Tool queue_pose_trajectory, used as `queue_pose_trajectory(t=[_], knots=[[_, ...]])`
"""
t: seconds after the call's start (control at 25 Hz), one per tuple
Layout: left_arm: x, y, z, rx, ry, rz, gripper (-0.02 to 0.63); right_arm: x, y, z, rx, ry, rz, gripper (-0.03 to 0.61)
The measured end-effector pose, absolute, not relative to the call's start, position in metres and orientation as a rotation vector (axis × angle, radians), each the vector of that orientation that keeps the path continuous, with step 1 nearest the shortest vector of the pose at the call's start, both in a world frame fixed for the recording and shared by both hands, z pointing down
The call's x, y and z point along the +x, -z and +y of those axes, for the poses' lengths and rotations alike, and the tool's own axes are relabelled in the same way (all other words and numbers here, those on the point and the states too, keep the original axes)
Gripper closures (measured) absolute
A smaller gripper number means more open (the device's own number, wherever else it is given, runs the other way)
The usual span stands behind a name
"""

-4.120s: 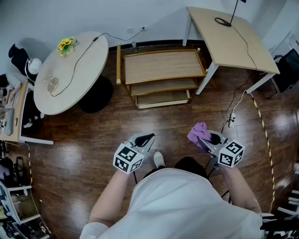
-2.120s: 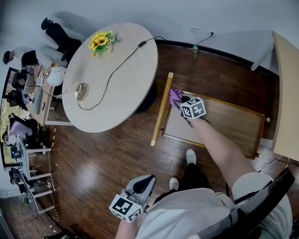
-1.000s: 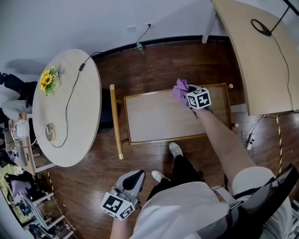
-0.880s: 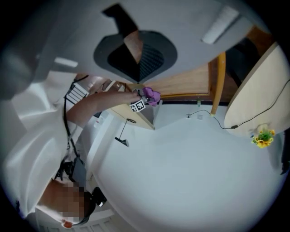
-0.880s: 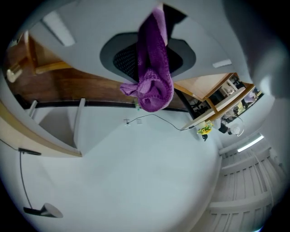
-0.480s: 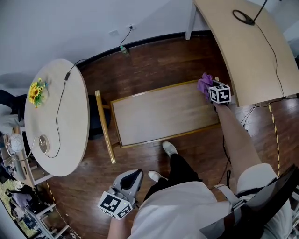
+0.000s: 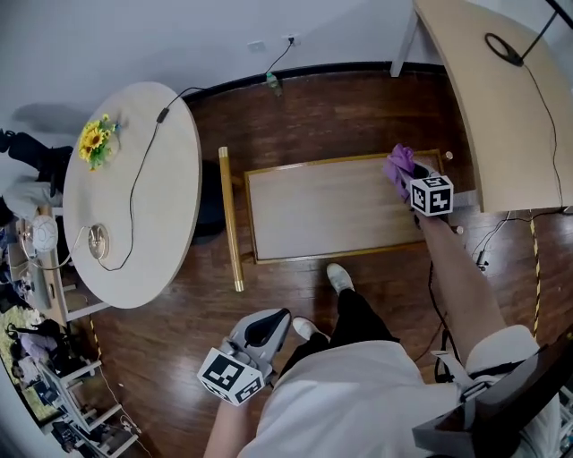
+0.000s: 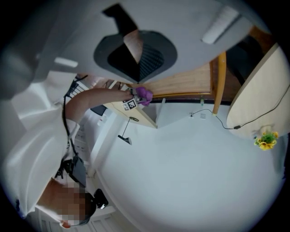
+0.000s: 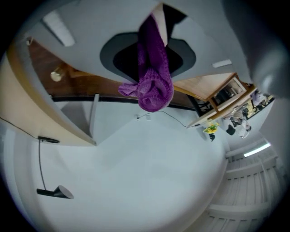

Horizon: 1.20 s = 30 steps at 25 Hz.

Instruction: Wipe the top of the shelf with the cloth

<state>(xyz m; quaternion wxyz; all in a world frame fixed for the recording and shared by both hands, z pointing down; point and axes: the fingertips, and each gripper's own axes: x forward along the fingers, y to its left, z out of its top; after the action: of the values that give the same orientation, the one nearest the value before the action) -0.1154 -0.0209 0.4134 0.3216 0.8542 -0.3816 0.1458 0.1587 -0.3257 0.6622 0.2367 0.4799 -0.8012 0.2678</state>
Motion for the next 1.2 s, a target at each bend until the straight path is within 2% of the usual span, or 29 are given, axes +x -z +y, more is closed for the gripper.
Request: queue_pose_trajectory(t=[0.4, 0.64, 0.88, 1.2], knots=[[-0.151, -0.403, 0.004, 2.18, -0.375, -1.131, 0.597, -0.136, -0.647, -0.267, 0.789, -0.757, -2.506, 0.483], [-0.178, -0.404, 0.026, 2.095, -0.381, -1.24, 0.597, -0.243, -0.666, -0.238, 0.573, -0.734, -2.529, 0.483], [-0.195, -0.407, 0.044, 2.033, -0.386, -1.298, 0.597, -0.277, -0.692, -0.228, 0.517, -0.758, -2.492, 0.483], [-0.19, -0.412, 0.036, 2.076, -0.39, -1.235, 0.597, -0.202, -0.713, -0.245, 0.659, -0.733, -2.41, 0.483]])
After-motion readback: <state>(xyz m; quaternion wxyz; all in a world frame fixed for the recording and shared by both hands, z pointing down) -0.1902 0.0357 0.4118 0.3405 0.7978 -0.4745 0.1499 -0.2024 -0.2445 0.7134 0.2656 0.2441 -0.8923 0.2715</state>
